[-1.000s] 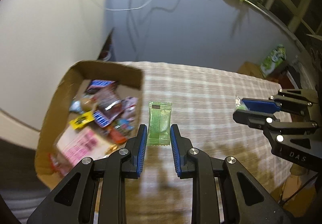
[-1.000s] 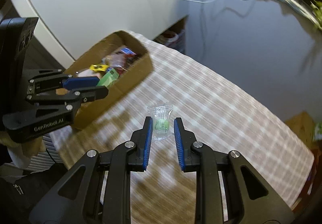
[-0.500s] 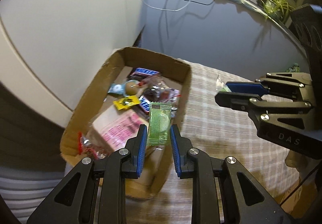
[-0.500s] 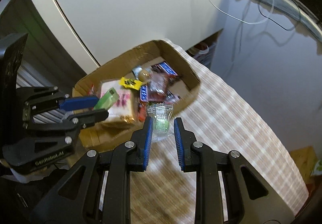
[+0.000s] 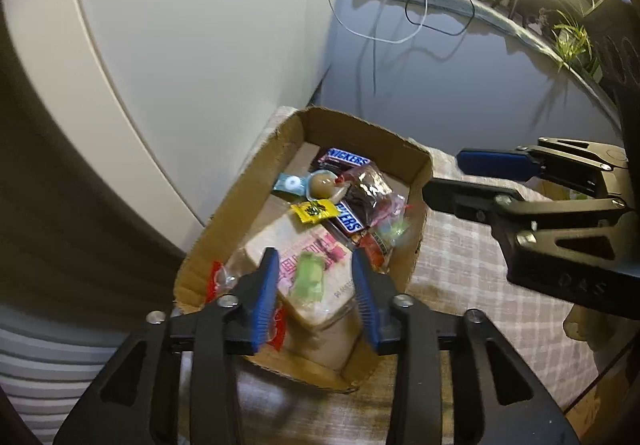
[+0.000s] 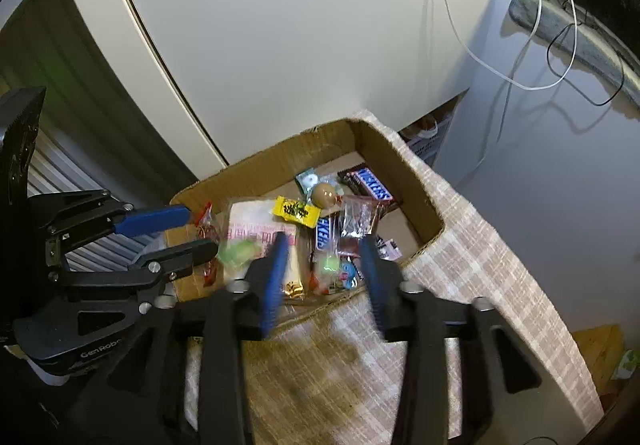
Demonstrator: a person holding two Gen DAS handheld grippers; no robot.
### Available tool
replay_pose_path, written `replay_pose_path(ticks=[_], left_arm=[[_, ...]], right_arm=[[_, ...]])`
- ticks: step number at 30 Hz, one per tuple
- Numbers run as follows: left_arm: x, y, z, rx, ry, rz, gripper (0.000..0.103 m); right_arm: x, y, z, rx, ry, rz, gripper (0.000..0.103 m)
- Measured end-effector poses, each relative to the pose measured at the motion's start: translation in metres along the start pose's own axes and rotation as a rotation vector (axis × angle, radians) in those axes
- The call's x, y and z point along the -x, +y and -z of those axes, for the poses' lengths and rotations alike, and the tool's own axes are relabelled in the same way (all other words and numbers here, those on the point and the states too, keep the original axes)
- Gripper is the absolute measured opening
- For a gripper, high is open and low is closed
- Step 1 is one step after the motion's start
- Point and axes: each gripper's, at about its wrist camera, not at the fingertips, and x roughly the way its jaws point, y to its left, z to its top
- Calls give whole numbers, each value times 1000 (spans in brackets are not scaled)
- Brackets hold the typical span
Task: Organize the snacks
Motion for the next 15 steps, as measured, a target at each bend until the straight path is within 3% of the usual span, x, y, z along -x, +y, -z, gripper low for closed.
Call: replay_pose_path(ticks=[1, 9, 11, 15], left_arm=[[2, 1, 0, 1, -5, -3, 38], [24, -3, 1, 5, -55, -15, 38], [31, -5, 4, 7, -69, -20, 38], [44, -6, 8, 27, -86, -30, 50]], right_arm=[[2, 0, 0, -1, -7, 0, 52], [26, -2, 3, -26, -44, 4, 53], [34, -3, 6, -39, -55, 5, 59], [54, -5, 16, -66, -91, 16, 66]])
